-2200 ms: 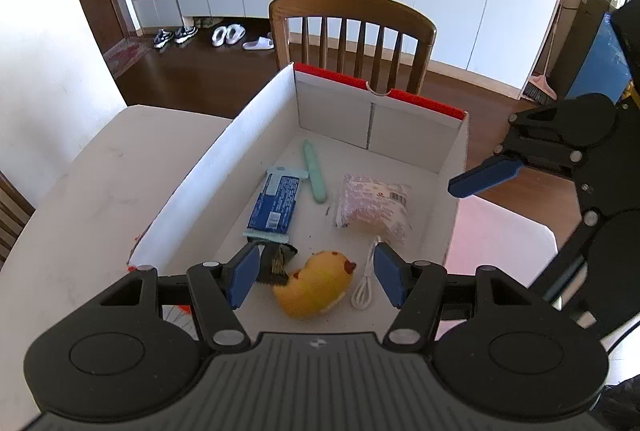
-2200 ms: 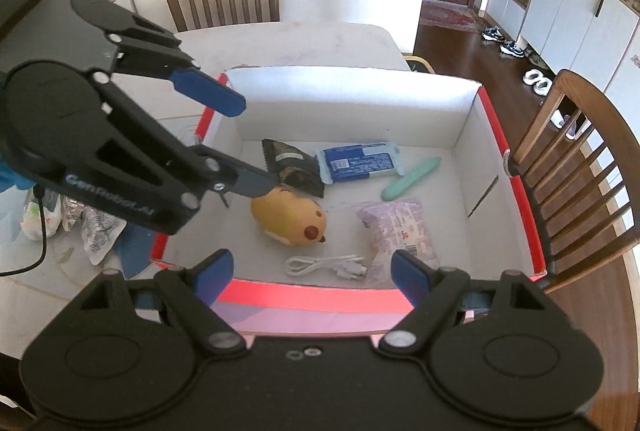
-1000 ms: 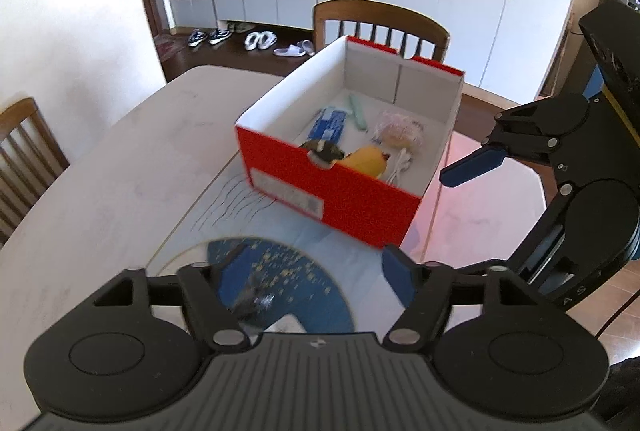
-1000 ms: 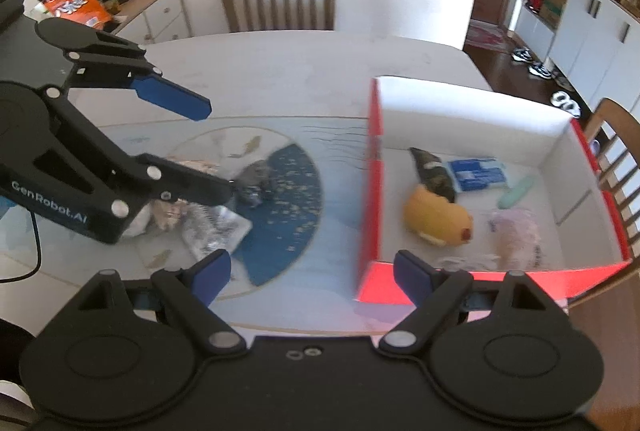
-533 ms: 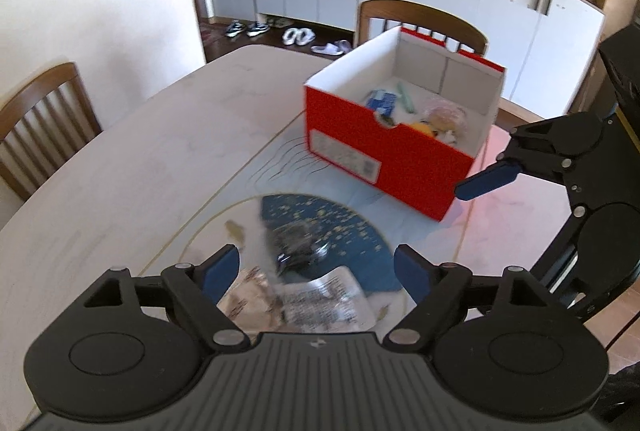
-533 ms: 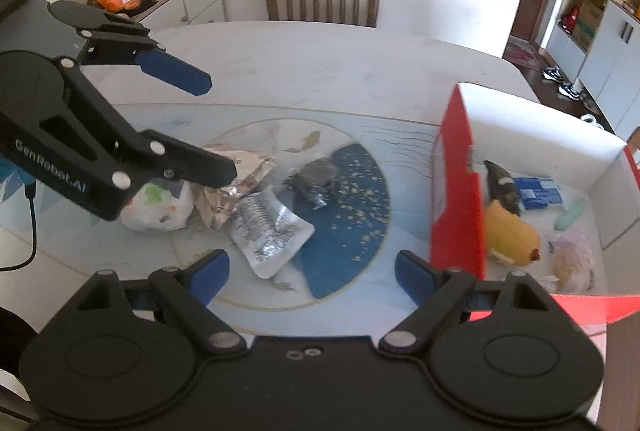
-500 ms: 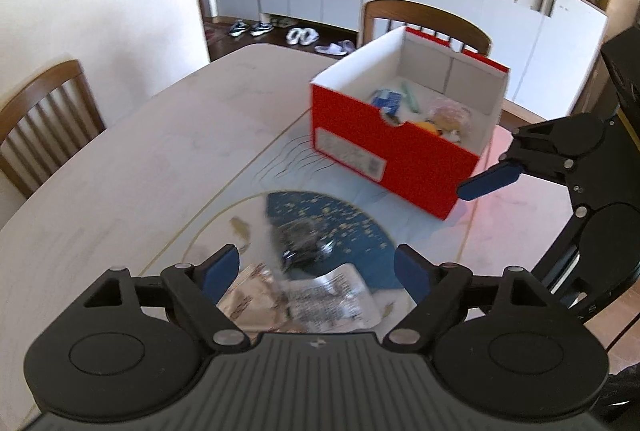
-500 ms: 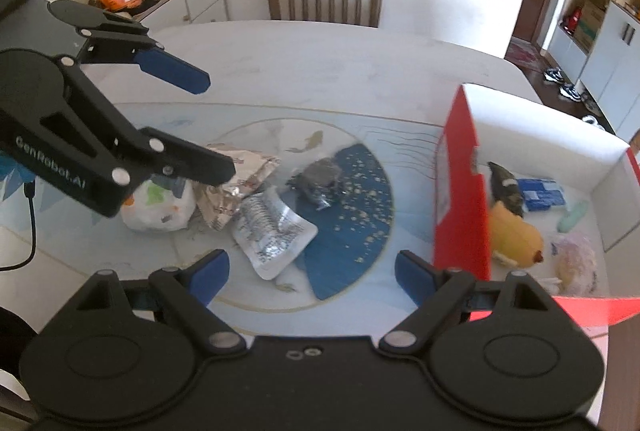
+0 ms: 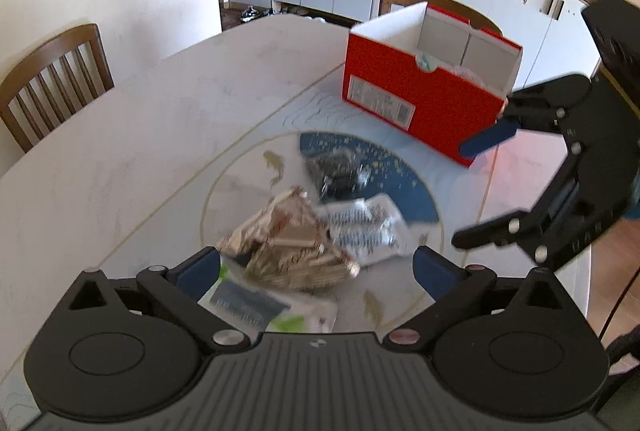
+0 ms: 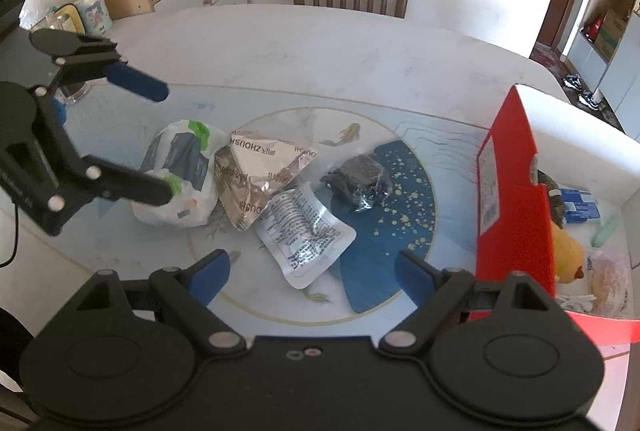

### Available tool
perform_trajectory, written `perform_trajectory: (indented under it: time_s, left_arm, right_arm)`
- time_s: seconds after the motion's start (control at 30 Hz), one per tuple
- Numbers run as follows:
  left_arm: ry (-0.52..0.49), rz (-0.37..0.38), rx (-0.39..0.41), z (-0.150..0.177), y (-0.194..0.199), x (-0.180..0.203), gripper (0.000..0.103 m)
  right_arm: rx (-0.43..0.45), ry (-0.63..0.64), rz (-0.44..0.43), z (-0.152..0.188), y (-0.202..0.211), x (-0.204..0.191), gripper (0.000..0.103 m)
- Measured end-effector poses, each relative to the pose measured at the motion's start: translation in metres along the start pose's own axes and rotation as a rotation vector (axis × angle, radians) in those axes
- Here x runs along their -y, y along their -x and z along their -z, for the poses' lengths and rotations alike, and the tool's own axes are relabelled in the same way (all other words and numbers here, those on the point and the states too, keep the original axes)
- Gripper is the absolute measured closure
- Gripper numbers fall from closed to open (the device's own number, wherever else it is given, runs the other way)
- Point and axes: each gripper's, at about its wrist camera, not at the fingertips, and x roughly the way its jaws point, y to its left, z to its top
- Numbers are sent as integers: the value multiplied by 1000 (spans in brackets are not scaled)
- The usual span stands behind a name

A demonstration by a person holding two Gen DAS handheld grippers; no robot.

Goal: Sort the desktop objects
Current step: 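Withdraw both grippers from the shoebox back over the table, then move the left gripper to the white plastic bag while the right gripper approaches the printed sachet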

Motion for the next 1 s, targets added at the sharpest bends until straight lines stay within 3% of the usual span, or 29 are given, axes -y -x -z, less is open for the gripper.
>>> perform_trajectory:
  time_s: [0.23,0.47,0.67,1.0]
  left_arm:
    - [58,-56,-12,19,-7,-13,0]
    - [238,-178,-43,34,-23,-17,0]
    - [354,-237,-73,40,-38,-14,0]
    - [422,-304,-105,42,-64,-8,0]
  right_arm:
    - [-3,0,19,-4,-16,-8,13]
    - [-11,19,17,-6,-32,-14,14]
    - [-18,63,13,-8,-44,-15,15]
    - [-37,144,-14,-12,-68,-10,15]
